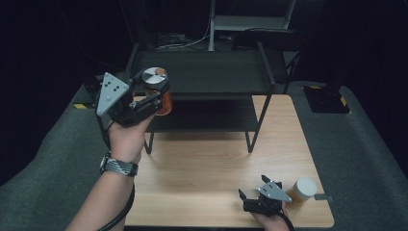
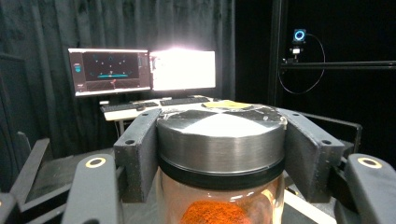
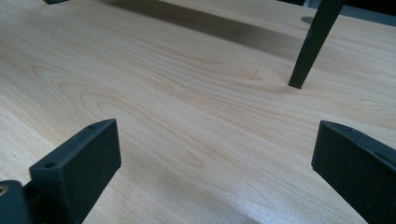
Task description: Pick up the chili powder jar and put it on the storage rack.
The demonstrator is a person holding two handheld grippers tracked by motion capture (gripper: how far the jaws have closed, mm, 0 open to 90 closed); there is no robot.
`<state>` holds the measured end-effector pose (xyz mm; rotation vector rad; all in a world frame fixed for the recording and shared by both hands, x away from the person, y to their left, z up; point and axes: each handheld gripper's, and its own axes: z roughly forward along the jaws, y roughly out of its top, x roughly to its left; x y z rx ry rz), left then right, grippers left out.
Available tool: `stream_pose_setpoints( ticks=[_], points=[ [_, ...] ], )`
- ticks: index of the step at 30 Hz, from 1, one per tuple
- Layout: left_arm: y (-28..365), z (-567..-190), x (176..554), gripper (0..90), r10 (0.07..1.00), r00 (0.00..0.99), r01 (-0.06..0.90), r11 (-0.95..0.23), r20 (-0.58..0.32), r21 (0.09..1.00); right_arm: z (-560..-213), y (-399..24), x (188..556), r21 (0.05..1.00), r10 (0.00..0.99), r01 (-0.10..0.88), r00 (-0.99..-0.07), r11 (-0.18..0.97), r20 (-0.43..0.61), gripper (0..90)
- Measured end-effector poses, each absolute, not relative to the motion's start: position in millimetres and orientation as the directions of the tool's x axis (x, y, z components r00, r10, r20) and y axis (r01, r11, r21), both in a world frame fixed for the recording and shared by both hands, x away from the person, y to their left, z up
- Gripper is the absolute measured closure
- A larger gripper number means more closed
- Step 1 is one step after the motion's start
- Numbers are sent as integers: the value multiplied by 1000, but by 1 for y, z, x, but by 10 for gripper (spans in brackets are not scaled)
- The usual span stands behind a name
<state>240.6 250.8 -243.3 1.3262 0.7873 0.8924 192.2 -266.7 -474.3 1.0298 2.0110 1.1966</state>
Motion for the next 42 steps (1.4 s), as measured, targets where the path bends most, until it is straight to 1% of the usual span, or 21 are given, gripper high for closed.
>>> stream_pose_setpoints(
  ticks=[5, 8, 16, 23, 34, 39, 42],
  points=[
    [245, -235, 245, 349, 889, 457, -104, 20, 30, 994, -474, -267, 192, 898, 840, 322, -536, 300, -88, 8],
    [242, -232, 248, 349, 891, 453, -104, 34, 17, 994, -475, -268, 192, 899, 841, 323, -535, 295, -84, 8],
    [231, -223, 260, 349, 897, 442, -101, 27, 20, 995, -472, -267, 193, 890, 839, 338, -538, 306, -84, 8],
    [226, -226, 277, 349, 901, 434, -86, 55, -13, 995, -473, -269, 193, 894, 839, 336, -538, 296, -75, 8],
    [216, -228, 299, 349, 913, 407, -85, 27, 10, 996, -474, -271, 191, 899, 839, 334, -541, 285, -65, 8],
    [211, -228, 306, 349, 914, 406, -86, 28, 10, 996, -474, -273, 191, 901, 838, 334, -543, 278, -57, 8],
    [210, -230, 310, 349, 913, 407, -78, 42, -6, 996, -475, -274, 191, 903, 837, 332, -544, 273, -53, 7]
  ],
)
